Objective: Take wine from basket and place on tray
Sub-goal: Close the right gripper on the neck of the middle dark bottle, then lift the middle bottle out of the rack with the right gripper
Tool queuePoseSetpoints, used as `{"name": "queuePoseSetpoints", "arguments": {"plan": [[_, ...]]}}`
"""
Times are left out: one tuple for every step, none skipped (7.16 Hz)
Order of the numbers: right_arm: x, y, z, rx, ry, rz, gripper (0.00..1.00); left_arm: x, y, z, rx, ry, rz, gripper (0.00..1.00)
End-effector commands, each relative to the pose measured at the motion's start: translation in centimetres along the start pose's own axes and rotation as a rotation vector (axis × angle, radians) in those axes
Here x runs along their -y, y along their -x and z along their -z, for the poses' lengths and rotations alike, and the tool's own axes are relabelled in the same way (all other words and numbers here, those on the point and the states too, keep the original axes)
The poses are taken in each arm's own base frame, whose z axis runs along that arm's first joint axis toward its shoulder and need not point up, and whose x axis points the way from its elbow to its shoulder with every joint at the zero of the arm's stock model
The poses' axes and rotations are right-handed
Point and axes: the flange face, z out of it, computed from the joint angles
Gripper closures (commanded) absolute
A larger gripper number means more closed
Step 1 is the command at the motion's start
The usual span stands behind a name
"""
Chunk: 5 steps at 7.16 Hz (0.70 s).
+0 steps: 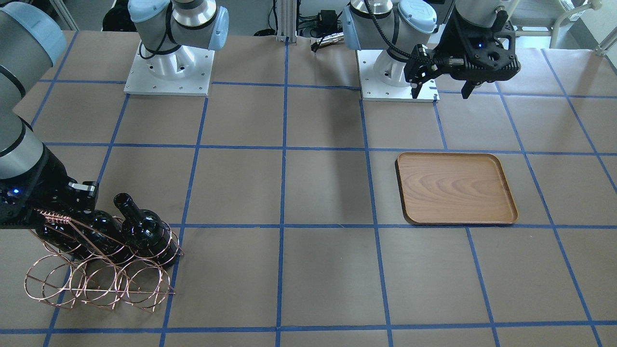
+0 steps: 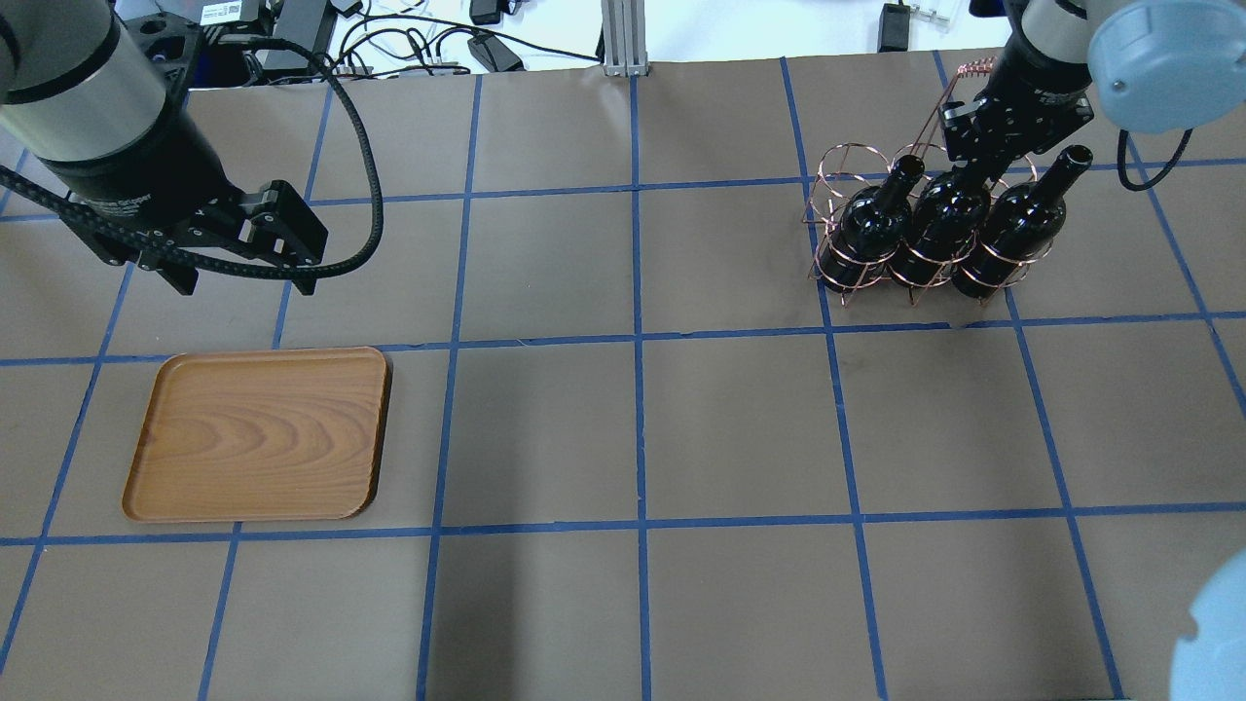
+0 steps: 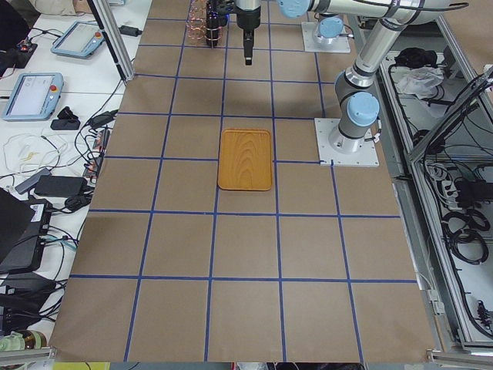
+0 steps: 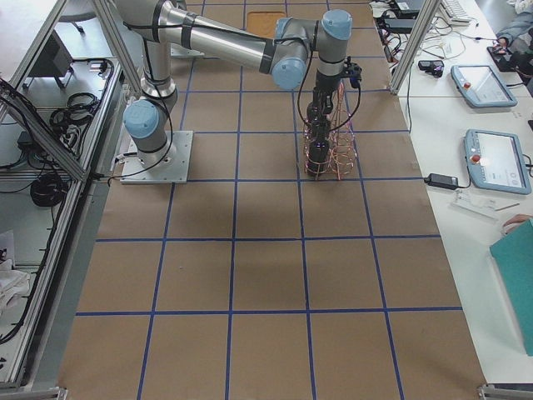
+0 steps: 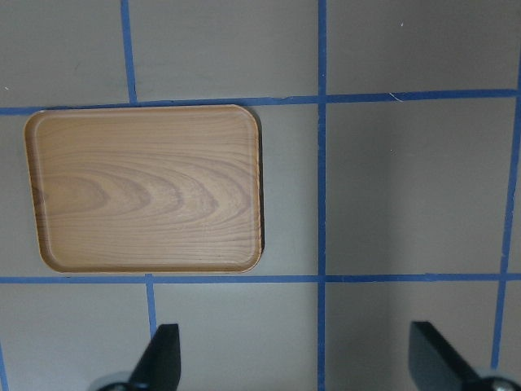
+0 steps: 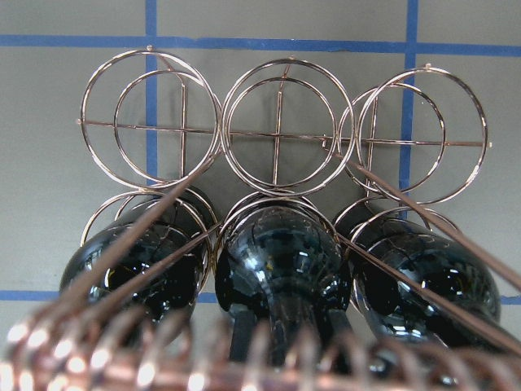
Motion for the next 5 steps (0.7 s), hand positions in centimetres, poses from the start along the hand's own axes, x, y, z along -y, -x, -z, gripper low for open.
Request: {"name": "queuePoseSetpoints", "arguments": {"plan": [[-1.9, 0.4, 7.6, 0.002, 0.000, -0.002, 0.94, -0.1, -0.1, -0.3, 0.000, 0.000, 0.001, 0.00], [-4.4, 0.9, 12.7, 0.002, 0.012, 0.000, 0.94, -0.1, 0.0, -0.3, 0.000, 0.000, -0.001, 0.00], [-7.3, 1.9, 17.0, 0.004, 0.000, -0.007, 0.94, -0.1, 0.0, -0.3, 0.000, -0.001, -0.002, 0.00], [-9.5, 2.4, 18.5, -0.003, 0.024, -0.012, 0.95, 0.0, 0.0, -0.3, 0.000, -0.001, -0.002, 0.00], [-11.0, 2.9, 19.7, -0.004, 0.020, -0.050, 0.96, 0.0, 0.0, -0.3, 0.000, -0.001, -0.002, 0.00]]}}
